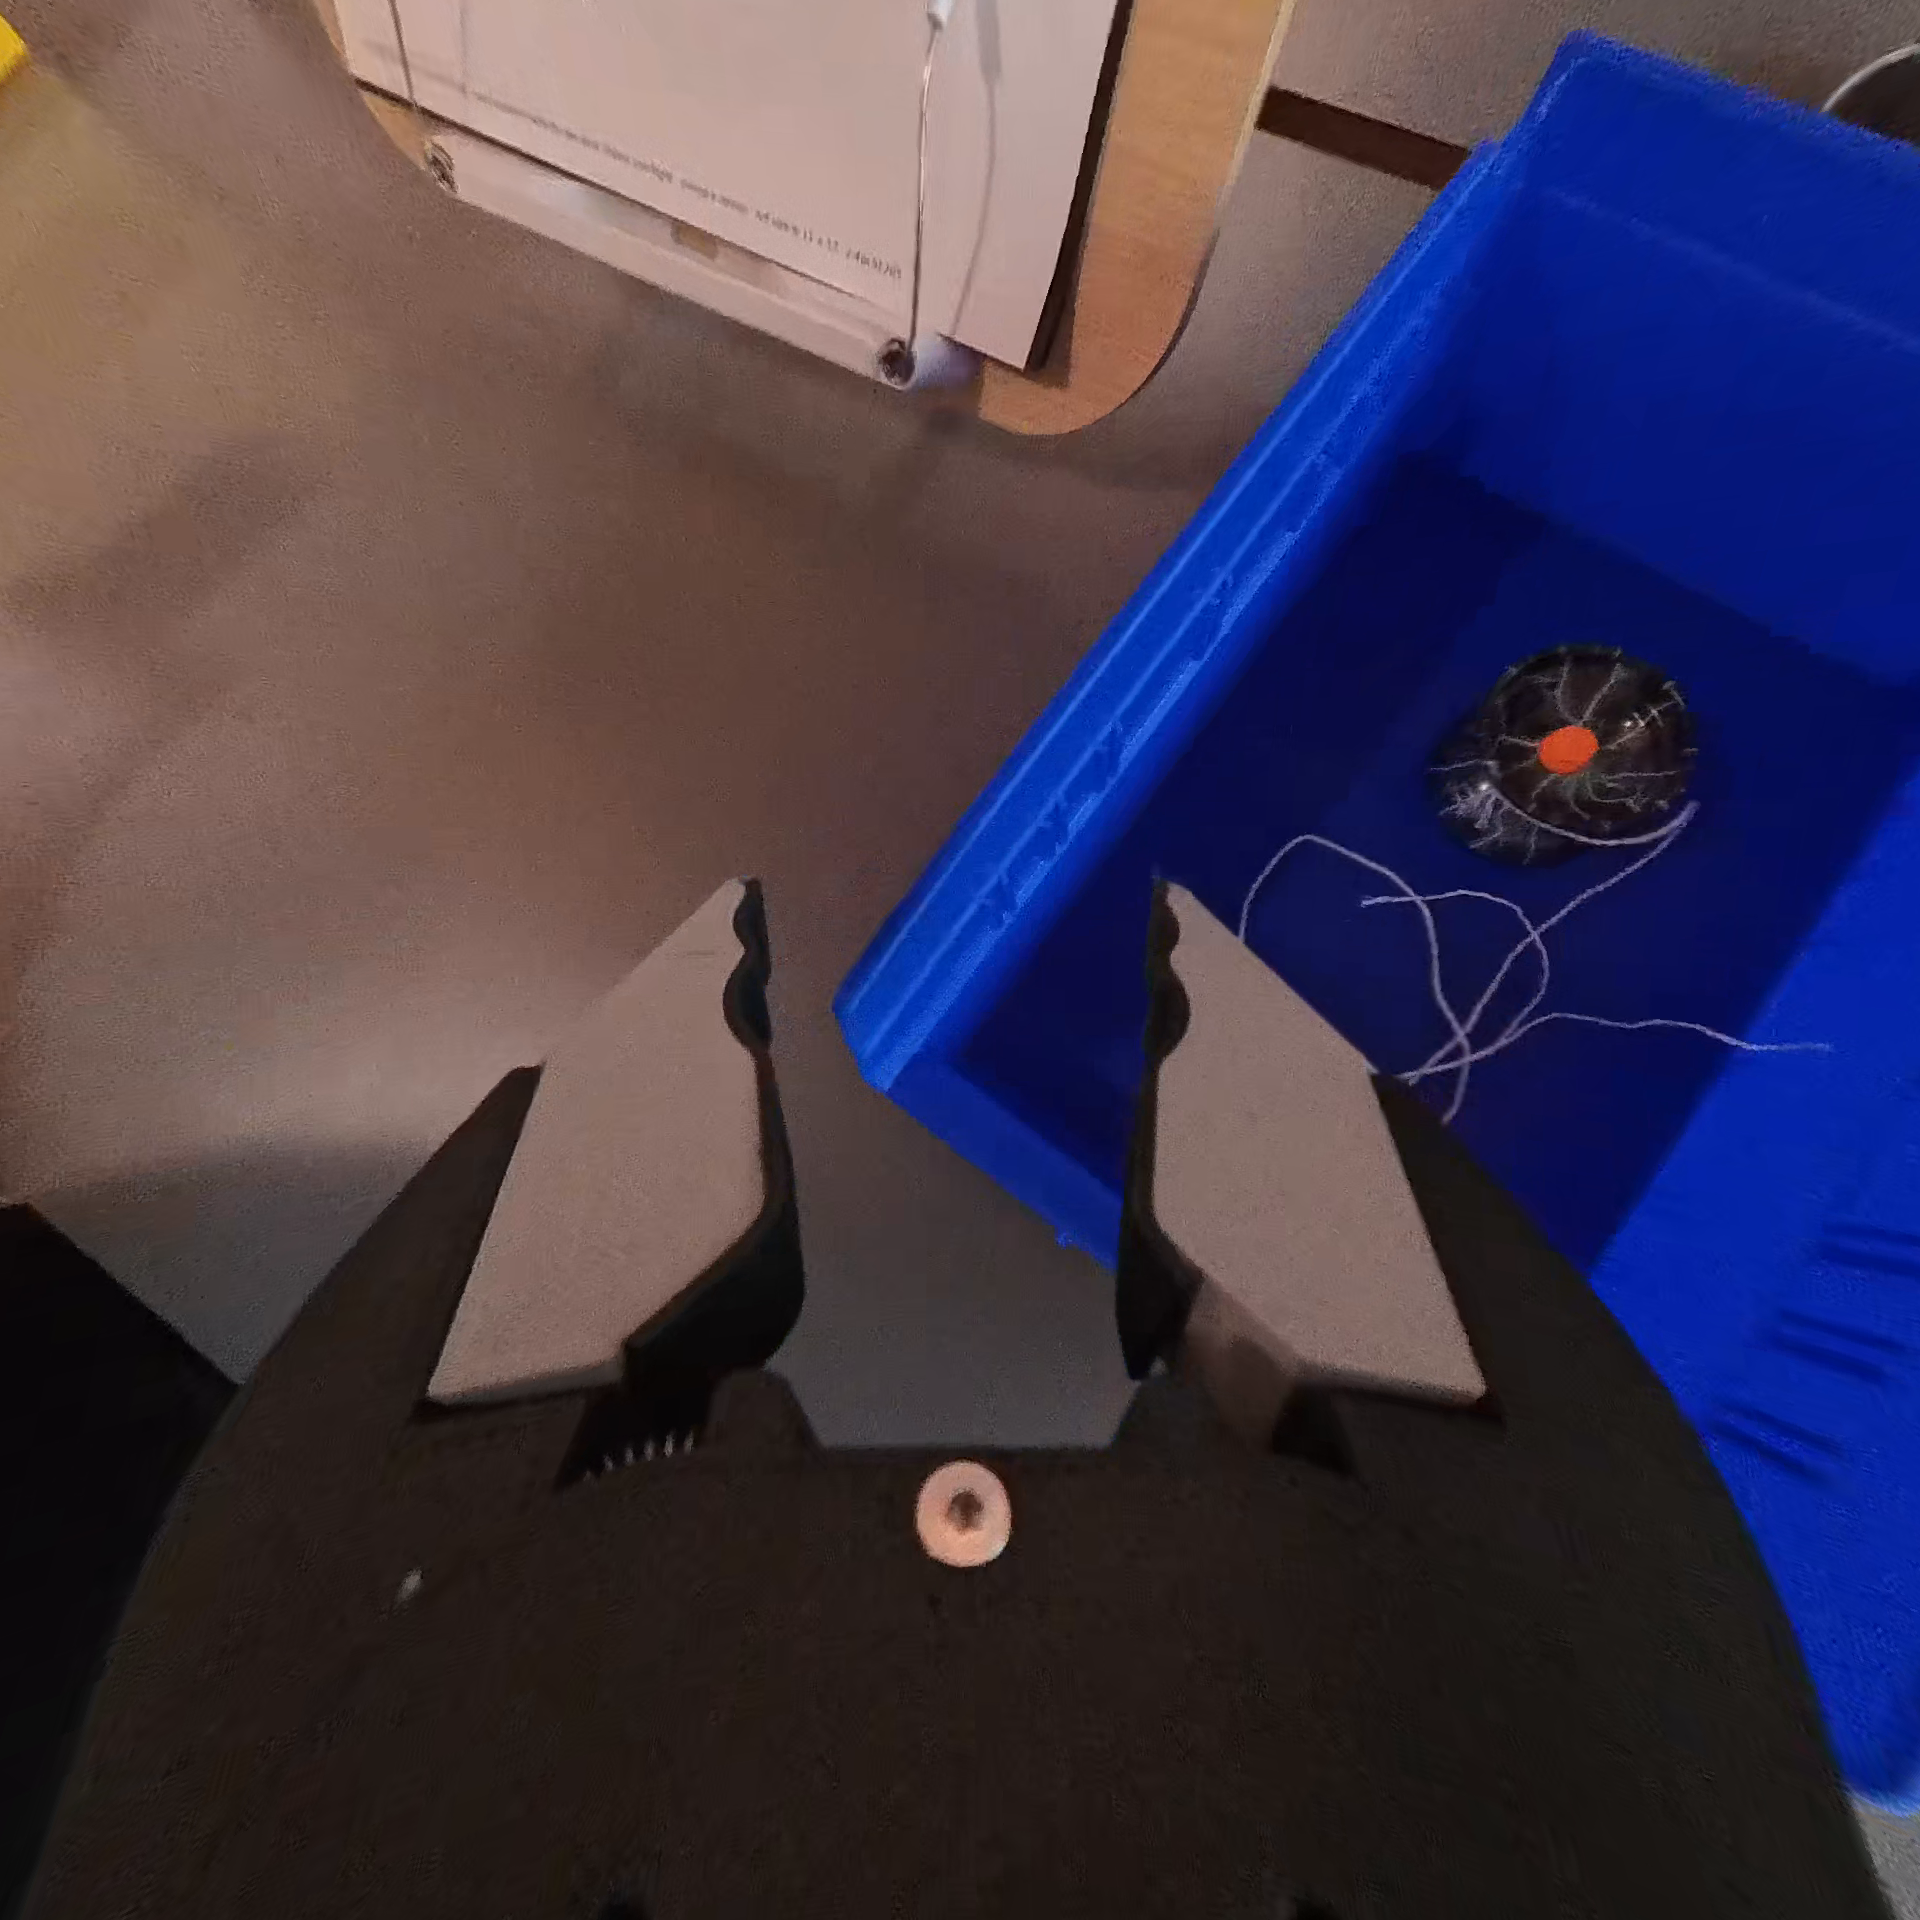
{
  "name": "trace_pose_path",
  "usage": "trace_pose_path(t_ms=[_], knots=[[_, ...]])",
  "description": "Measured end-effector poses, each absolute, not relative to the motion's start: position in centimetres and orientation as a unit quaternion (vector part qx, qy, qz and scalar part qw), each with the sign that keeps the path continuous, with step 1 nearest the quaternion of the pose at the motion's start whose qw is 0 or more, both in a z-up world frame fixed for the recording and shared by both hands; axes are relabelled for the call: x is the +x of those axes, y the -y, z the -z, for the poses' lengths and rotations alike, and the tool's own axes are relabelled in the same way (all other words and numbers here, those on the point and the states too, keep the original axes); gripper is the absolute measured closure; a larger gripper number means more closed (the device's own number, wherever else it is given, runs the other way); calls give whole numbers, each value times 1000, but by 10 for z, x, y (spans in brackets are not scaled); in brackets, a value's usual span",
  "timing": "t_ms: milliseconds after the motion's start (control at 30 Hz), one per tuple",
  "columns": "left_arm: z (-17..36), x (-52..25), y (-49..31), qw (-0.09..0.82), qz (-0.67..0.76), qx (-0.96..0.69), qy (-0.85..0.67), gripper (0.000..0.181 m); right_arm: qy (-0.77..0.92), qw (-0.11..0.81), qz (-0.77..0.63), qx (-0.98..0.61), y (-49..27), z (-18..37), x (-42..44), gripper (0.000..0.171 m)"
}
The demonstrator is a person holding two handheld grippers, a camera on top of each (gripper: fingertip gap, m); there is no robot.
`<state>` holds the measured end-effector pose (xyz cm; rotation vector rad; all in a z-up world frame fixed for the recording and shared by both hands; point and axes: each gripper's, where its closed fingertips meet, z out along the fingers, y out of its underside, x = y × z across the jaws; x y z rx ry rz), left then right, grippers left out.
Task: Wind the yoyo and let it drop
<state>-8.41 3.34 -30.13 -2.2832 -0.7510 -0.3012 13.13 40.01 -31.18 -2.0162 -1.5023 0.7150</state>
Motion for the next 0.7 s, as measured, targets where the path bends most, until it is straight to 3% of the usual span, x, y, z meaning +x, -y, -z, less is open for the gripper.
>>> trace_pose_path(t_ms=[233,333,433,533,667,700], knots=[[323,-221,88,283,-62,-876,385,108,521,216,-140,-814,-402,370,119,101],[339,-236,97,284,-20,-878,385,157,519,174,-99,-831,-403,393,120,106],[351,-246,101,254,-19,-888,382,181,513,139,-97,-842,-396,397,117,138],[330,-240,91,261,10,-891,372,136,503,135,-58,-852,-392,397,132,148],[298,-268,120,260,-116,-900,331,123,494,137,-72,-856,-366,396,150,138],[298,-276,127,251,-131,-901,329,118,499,134,-63,-854,-362,398,157,144]])
